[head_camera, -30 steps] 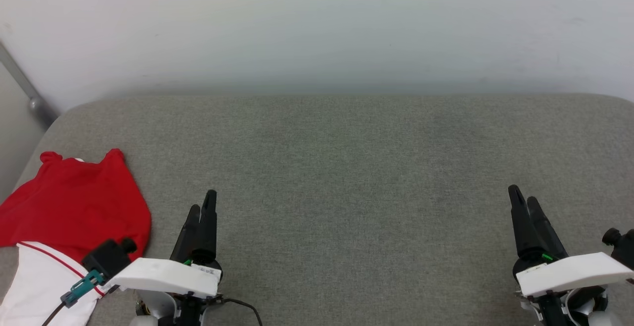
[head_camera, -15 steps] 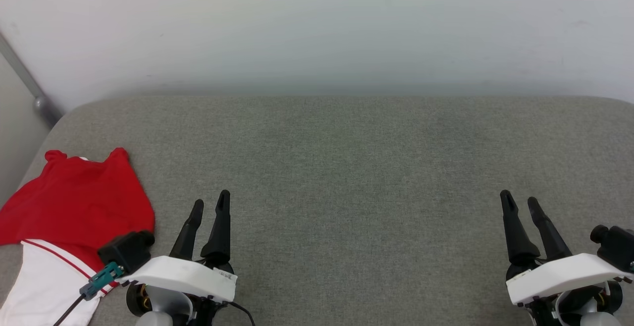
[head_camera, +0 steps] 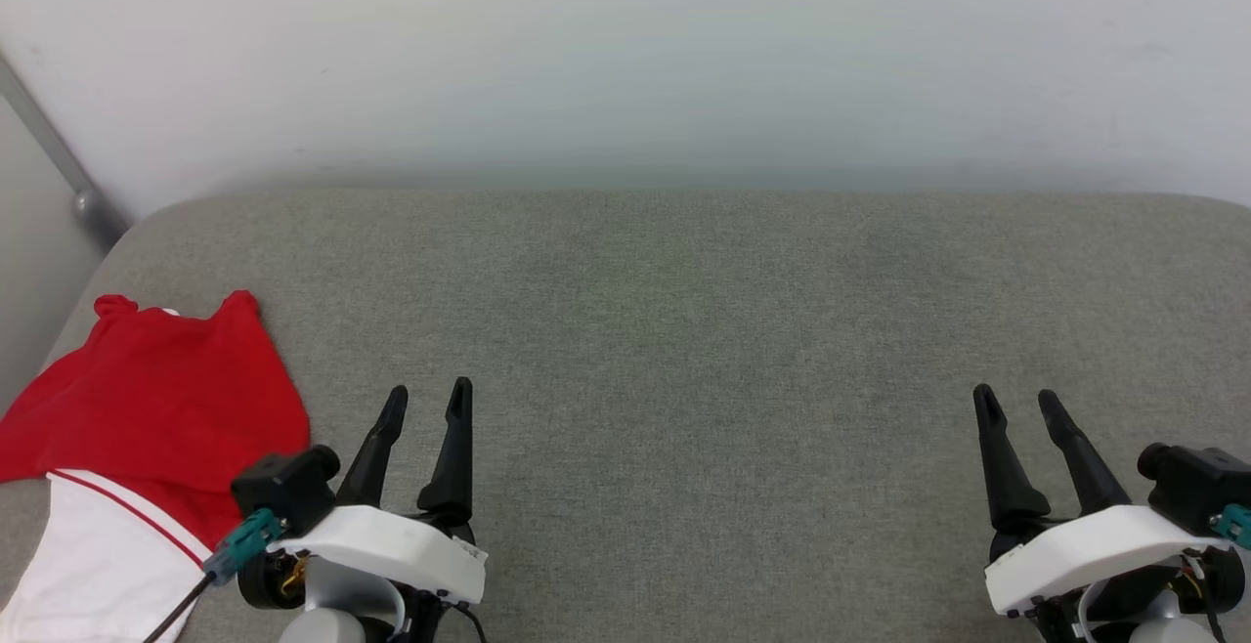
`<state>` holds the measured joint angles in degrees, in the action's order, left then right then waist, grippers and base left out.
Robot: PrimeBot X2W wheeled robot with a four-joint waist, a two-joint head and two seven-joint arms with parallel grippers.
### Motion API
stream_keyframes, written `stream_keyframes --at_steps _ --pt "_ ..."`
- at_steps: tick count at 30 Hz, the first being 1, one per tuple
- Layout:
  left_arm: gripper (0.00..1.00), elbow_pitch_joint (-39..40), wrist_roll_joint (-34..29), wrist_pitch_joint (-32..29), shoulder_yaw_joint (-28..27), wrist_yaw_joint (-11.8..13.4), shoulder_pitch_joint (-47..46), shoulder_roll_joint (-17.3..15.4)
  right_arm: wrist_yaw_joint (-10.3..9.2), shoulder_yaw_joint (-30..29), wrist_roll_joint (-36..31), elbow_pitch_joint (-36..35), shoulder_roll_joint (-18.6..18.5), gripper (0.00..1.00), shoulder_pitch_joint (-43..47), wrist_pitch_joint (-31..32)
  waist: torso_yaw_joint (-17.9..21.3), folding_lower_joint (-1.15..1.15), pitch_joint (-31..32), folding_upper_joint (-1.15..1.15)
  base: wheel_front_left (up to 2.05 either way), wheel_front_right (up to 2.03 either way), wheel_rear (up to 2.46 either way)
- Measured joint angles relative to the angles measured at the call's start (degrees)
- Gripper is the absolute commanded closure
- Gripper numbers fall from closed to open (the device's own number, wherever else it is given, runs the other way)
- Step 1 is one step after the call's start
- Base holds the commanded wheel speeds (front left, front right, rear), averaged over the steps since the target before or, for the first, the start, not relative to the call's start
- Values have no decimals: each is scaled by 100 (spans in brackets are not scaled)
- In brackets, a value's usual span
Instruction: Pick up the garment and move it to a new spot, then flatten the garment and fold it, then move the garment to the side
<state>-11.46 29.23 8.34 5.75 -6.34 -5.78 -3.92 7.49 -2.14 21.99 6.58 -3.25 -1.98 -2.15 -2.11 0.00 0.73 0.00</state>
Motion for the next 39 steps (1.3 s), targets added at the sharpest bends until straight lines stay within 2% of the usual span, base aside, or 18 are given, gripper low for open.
stream_keyframes --at_steps 11,24,39 --pt "0 -64 -800 152 178 181 -35 -73 1 -19 -757 -109 18 0 77 0 -22 0 21 0 0 0 0" --pt "0 -122 -1444 326 303 358 -66 -112 1 -44 -1397 -189 25 0 132 -12 -53 0 39 0 0 0 0" --pt "0 -241 -1944 503 368 383 -105 -109 1 -109 -1871 -219 26 0 143 -115 -92 0 64 0 0 0 0"
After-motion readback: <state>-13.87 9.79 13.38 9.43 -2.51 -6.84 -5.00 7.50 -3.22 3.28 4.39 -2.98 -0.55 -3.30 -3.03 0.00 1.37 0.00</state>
